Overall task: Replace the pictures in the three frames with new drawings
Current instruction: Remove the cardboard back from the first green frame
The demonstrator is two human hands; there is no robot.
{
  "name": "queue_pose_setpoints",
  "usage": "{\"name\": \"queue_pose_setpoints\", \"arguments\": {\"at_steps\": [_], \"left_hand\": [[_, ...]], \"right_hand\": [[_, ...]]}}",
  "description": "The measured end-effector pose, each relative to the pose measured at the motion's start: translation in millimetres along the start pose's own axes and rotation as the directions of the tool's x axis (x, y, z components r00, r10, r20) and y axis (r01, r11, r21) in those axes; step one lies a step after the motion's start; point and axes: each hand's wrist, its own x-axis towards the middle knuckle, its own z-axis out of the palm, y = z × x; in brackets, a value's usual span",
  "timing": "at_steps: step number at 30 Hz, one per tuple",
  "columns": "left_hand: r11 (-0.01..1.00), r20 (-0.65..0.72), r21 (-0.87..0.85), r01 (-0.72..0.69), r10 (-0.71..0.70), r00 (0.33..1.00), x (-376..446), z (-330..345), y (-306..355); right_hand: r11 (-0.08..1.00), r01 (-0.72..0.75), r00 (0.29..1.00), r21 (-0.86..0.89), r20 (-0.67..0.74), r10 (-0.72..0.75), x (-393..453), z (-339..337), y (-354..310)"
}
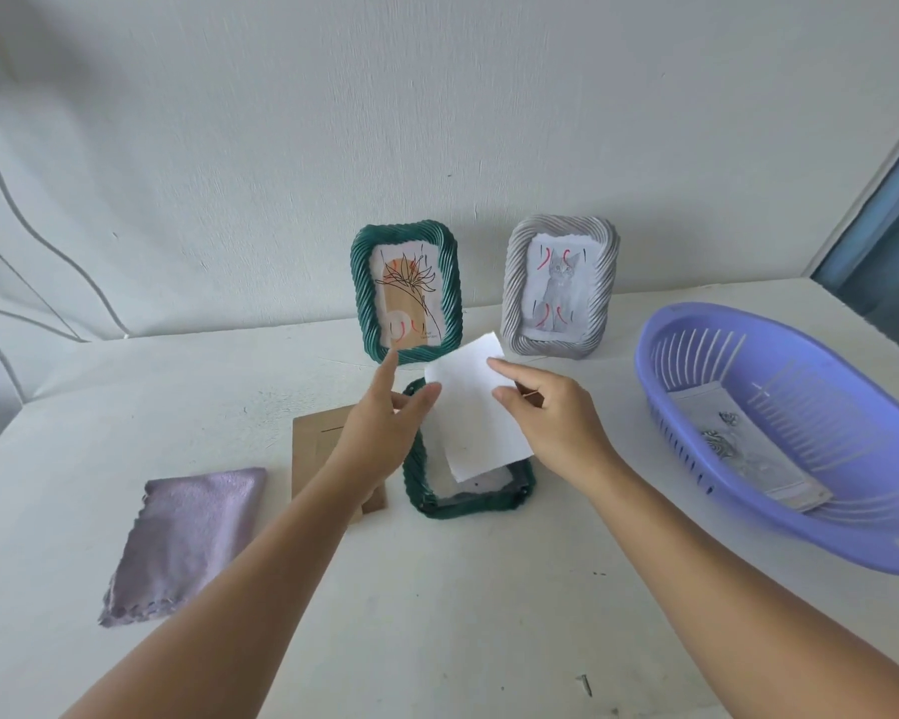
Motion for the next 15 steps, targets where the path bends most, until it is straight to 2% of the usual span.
{"name": "queue_pose_setpoints", "arguments": {"at_steps": [3,7,10,12,15], "left_hand": [[0.985,0.071,-0.158,0.063,-0.052,0.996,2,8,14],[0.965,0.062,-0.261,0.033,-0.017,0.998,9,19,16],[0.960,0.057,-0.278,-0.037,0.055,0.997,10,27,20],[0.963,0.062,-0.259,-0.072,0.091,0.994,10,33,23],[0.970,0.084,-0.219,-0.111,0.132,0.988,10,45,31]], "right_hand": [[1.000,0.000,1.000,0.025,-0.026,0.001,-2,-9,-3],[0.999,0.014,0.999,-0.040,-0.043,-0.016,-6,-21,-7],[0.971,0.105,0.993,-0.216,-0.033,-0.115,-10,-32,-6],[0.915,0.173,0.979,-0.365,-0.037,-0.200,-13,-45,-5],[0.834,0.181,0.963,-0.522,-0.079,-0.258,-16,-71,-9]]}}
